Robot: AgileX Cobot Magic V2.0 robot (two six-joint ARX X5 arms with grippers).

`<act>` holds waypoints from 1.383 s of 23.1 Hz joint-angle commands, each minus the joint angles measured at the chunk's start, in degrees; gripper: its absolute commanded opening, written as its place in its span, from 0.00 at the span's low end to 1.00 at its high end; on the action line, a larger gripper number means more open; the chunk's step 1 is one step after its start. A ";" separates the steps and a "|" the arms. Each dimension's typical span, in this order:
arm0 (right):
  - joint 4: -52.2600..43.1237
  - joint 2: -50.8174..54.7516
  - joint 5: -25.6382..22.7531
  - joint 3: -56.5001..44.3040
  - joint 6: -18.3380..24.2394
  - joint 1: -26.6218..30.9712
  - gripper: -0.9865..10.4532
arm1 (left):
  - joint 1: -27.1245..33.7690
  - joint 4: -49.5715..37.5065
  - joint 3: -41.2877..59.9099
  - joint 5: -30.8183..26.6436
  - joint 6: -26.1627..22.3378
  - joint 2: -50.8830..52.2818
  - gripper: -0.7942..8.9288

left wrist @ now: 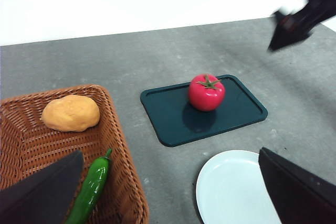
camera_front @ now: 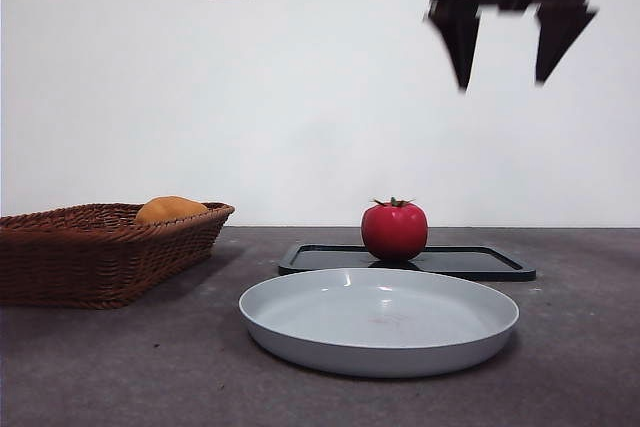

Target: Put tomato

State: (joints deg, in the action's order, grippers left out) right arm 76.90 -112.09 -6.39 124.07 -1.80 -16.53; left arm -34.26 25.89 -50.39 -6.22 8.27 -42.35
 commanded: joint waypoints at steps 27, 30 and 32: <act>-42.21 80.28 4.92 -76.61 1.62 -3.65 0.65 | -0.31 -0.63 -0.74 0.04 -0.02 -0.28 0.76; -42.21 80.85 4.87 -76.61 1.62 -3.65 0.65 | -0.31 -0.63 -0.74 0.04 -0.02 -0.28 0.76; -42.21 80.83 4.90 -76.61 1.62 -3.65 0.65 | -0.31 -0.63 -0.76 0.04 -0.02 -0.28 0.76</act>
State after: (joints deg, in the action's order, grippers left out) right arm 35.22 -31.09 -1.52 46.78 -0.40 -19.88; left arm -34.26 25.89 -50.39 -6.22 8.27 -42.35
